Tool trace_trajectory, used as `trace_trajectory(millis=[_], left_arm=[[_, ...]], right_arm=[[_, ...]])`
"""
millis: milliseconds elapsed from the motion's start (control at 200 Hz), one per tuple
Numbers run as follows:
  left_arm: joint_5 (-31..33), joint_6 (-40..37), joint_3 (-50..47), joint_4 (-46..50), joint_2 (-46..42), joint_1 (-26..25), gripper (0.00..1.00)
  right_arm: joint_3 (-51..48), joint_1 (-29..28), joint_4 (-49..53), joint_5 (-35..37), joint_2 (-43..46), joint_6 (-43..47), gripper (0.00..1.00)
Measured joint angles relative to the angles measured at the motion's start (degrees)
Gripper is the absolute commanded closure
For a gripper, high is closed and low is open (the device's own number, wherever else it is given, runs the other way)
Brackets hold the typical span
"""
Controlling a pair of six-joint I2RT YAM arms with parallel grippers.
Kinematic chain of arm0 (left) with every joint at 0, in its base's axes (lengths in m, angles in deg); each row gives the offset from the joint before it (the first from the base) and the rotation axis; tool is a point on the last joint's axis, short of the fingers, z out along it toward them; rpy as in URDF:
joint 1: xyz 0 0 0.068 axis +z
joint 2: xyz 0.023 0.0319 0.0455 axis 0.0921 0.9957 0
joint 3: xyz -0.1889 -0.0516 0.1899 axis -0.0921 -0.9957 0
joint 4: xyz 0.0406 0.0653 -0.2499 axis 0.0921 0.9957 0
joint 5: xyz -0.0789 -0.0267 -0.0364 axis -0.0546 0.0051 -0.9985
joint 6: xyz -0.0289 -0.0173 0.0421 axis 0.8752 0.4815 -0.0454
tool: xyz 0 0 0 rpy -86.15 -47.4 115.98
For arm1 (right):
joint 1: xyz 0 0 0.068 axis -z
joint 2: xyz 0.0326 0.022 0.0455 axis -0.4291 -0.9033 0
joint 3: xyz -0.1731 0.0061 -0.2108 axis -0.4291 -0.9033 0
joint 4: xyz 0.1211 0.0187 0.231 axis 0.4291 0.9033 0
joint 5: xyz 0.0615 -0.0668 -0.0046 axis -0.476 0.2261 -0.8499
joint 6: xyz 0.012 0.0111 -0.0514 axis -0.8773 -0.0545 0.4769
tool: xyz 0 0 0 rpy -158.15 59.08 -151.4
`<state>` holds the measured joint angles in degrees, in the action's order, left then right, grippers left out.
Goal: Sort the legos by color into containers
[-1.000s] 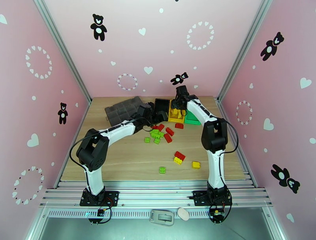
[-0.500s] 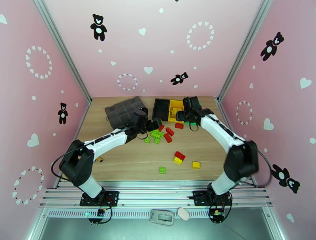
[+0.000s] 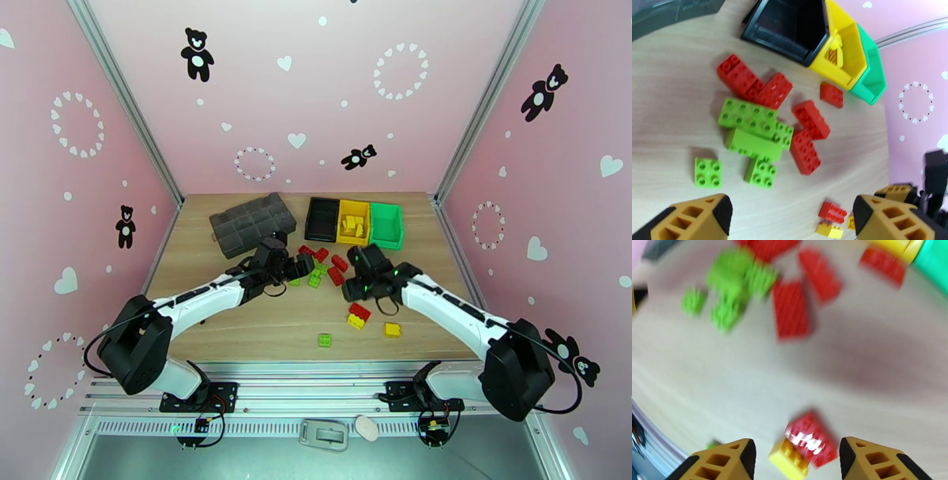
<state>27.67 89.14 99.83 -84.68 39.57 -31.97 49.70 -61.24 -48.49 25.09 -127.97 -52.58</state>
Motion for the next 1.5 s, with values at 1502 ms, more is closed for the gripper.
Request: trace_trajectory(millis=[1502], left_arm=[[2.0, 0.4, -2.3, 0.0, -3.4, 0.0, 0.14]], right_arm=[[-6.6, -8.3, -2.4, 6.9, -9.7, -7.4, 0.49]])
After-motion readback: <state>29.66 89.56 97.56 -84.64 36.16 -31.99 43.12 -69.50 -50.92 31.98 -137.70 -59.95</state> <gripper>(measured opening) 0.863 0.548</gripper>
